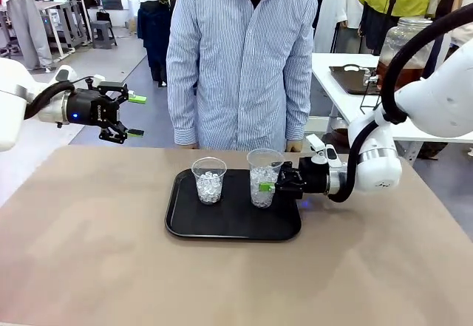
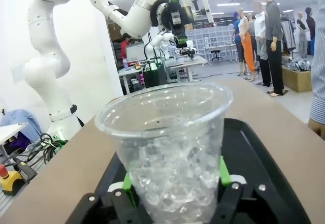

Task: Pour the drink into the iced cup.
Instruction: Pick up the iced cup indicated by the human and present it to them, then open the gripper to release the iced cup you were holding.

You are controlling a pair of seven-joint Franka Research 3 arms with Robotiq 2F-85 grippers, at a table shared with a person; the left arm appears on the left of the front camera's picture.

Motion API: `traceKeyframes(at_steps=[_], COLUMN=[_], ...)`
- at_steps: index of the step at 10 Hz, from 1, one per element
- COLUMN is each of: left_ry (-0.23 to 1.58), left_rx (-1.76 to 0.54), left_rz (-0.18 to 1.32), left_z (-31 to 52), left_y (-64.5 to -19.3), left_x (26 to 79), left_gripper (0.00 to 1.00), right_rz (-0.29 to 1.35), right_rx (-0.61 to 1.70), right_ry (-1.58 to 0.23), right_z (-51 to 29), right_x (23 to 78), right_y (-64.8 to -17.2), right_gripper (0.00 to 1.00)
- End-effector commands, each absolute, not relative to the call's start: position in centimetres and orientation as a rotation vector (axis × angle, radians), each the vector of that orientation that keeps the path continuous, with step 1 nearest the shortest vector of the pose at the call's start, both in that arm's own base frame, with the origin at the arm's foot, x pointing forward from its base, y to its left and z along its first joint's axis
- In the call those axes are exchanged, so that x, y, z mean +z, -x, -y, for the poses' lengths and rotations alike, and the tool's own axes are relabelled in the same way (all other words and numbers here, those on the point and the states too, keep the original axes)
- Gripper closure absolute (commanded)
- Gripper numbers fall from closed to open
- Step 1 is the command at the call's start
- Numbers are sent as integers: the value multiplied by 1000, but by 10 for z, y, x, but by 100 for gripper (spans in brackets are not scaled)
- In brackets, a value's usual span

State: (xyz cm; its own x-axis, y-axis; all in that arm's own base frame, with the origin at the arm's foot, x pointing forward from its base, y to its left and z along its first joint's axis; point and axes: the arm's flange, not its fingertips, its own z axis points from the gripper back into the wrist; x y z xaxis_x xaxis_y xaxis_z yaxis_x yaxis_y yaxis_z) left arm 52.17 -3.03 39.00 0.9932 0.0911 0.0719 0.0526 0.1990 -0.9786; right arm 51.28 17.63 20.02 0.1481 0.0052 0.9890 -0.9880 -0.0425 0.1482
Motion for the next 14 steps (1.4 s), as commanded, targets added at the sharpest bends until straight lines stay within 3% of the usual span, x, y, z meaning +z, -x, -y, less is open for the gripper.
traceKeyframes(at_steps=[1,8,14], left_ry=[1369,1369,1369], left_rx=[27,27,27], left_rz=[127,127,127], left_z=[31,31,31], left_y=[-522,-522,-522], left_x=[391,391,391], left_gripper=[0,0,0], right_rz=[1063,1072,1108], right_rx=[1111,1191,1194], right_ry=[-1360,-1319,-1298], right_z=[-174,-172,-170], right_x=[224,333,324], right_y=[-526,-561,-557], right_gripper=[28,28,28])
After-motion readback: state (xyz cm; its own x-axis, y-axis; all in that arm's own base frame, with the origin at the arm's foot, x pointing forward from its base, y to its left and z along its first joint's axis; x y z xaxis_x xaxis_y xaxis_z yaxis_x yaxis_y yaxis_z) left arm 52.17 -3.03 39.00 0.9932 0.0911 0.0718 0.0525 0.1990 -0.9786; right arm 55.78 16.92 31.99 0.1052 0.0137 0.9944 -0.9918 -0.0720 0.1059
